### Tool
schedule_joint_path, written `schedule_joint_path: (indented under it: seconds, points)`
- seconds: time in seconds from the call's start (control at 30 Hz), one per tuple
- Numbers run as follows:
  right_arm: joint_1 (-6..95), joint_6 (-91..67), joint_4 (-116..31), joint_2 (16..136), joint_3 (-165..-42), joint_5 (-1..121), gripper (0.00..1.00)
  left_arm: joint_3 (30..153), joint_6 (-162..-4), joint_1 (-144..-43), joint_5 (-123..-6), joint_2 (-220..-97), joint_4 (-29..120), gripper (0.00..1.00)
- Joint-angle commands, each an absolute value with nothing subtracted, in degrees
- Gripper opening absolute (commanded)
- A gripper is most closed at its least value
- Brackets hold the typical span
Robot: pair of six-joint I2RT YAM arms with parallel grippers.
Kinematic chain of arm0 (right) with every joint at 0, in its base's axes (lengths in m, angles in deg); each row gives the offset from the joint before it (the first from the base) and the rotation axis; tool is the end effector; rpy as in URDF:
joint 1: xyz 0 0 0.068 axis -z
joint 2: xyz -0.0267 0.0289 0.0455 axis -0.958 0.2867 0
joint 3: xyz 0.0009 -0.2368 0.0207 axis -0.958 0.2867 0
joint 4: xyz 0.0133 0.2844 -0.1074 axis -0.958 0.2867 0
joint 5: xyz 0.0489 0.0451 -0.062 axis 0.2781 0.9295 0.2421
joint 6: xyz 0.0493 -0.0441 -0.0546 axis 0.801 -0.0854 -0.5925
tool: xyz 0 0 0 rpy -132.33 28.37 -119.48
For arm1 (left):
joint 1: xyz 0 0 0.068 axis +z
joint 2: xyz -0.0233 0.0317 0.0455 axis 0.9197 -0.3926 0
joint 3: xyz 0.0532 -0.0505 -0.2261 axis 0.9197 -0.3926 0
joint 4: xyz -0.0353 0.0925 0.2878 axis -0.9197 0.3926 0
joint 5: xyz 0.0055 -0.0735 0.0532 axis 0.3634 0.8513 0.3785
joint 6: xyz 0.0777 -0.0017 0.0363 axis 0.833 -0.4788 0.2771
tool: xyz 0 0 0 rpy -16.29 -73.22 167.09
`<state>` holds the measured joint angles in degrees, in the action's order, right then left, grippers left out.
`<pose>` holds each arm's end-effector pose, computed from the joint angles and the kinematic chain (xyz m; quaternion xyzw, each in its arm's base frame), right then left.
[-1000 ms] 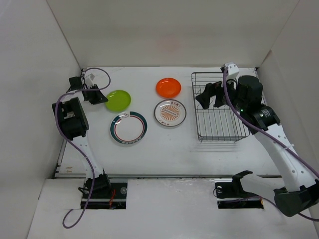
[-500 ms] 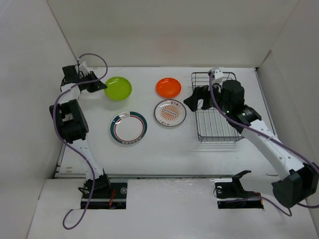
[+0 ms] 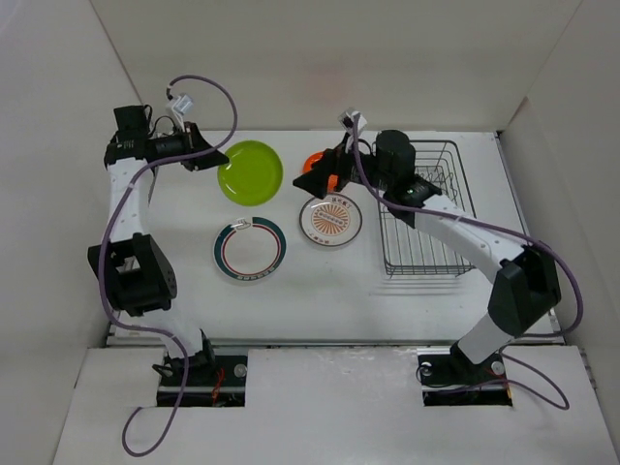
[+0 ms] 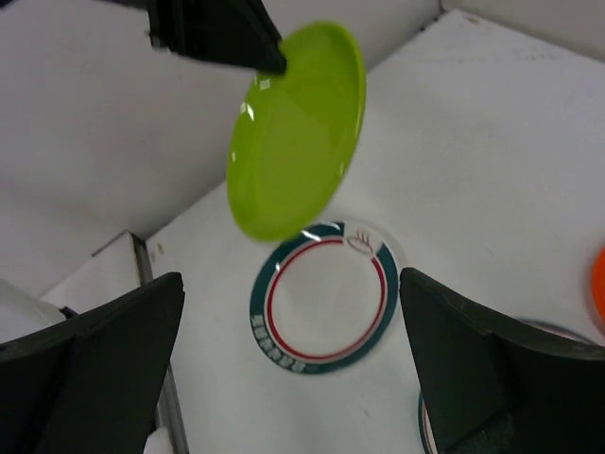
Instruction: Load the plates into the dish rack
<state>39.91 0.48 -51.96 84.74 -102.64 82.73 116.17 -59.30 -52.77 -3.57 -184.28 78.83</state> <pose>0.3580 0.2821 0.3089 -0.2630 0.6905 0.4603 0.4920 0.4430 0.0386 0.3206 0.2516 0.7339 -0.4010 0.4871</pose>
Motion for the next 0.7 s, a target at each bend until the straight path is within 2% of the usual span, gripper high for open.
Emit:
schedule_joint_path:
  seconds: [0.0, 0.27, 0.37, 0.47, 0.5, 0.53, 0.6, 0.63, 0.67]
  points:
    - [37.9, 5.3, -63.5, 88.1, -108.4, 88.6, 1.00, 113.2, -51.2, -54.9, 0.1, -177.3, 85.6, 0.00]
    - [36.3, 8.9, -68.0, 95.3, -110.3, 88.0, 1.00, 107.1, -53.5, -59.2, -1.1, -168.2, 81.5, 0.00]
    - [35.1, 9.4, -68.6, 96.7, -110.8, 88.7, 0.94, 105.3, -54.7, -59.9, -4.2, -165.3, 79.0, 0.00]
    - [35.1, 10.7, -69.1, 98.0, -111.4, 90.9, 0.58, 104.7, -56.0, -60.4, -5.3, -164.6, 77.8, 0.00]
    - [35.1, 10.7, -69.1, 98.1, -111.4, 90.9, 0.37, 104.7, -56.7, -60.4, -6.0, -164.1, 77.0, 0.00]
    - [35.1, 10.7, -69.1, 98.1, -111.4, 91.5, 0.26, 104.7, -56.7, -60.4, -6.0, -164.1, 77.0, 0.00]
    - [35.1, 11.2, -69.1, 97.2, -110.8, 91.5, 0.11, 104.7, -58.1, -60.4, -6.6, -164.1, 75.7, 0.00]
    - [35.1, 11.2, -69.1, 97.2, -109.5, 90.7, 0.00, 104.1, -58.7, -60.4, -7.6, -164.1, 75.1, 0.06]
    - [35.1, 11.2, -69.1, 95.5, -108.8, 90.2, 0.00, 104.1, -58.7, -60.4, -8.8, -164.1, 74.5, 0.18]
